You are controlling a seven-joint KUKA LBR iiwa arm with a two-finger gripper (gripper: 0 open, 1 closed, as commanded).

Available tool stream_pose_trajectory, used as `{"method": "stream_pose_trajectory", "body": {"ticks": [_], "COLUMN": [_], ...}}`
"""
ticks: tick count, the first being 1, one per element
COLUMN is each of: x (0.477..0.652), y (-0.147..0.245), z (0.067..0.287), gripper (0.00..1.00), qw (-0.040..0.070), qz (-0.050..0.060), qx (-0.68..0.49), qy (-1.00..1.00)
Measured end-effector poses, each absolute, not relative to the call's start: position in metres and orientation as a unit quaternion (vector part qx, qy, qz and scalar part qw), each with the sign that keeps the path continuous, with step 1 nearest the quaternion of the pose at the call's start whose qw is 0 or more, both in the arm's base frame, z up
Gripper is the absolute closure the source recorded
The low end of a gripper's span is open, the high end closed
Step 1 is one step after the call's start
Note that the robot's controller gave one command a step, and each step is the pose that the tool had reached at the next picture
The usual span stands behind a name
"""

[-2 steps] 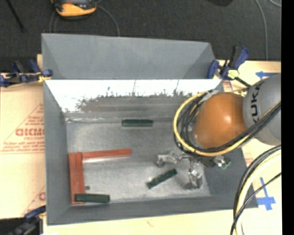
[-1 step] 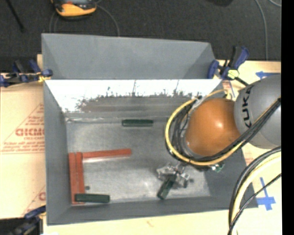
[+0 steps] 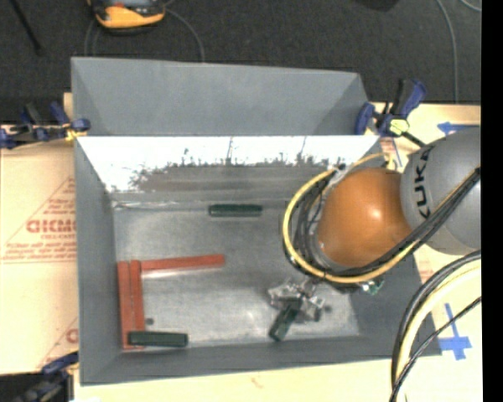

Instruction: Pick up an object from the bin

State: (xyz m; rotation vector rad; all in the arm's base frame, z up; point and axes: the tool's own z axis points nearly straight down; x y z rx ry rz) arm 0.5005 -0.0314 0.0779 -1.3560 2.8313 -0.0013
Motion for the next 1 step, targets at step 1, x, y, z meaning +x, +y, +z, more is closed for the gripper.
{"method": "stream_pose_trajectory", "body": {"ticks": [1], "x": [0.5115], "y": [-0.0382], "z": [0.2415], "gripper": [1.00], "qw": [0.004], "qz": [-0.002], "qx": [-0.441], "qy": [0.897]}}
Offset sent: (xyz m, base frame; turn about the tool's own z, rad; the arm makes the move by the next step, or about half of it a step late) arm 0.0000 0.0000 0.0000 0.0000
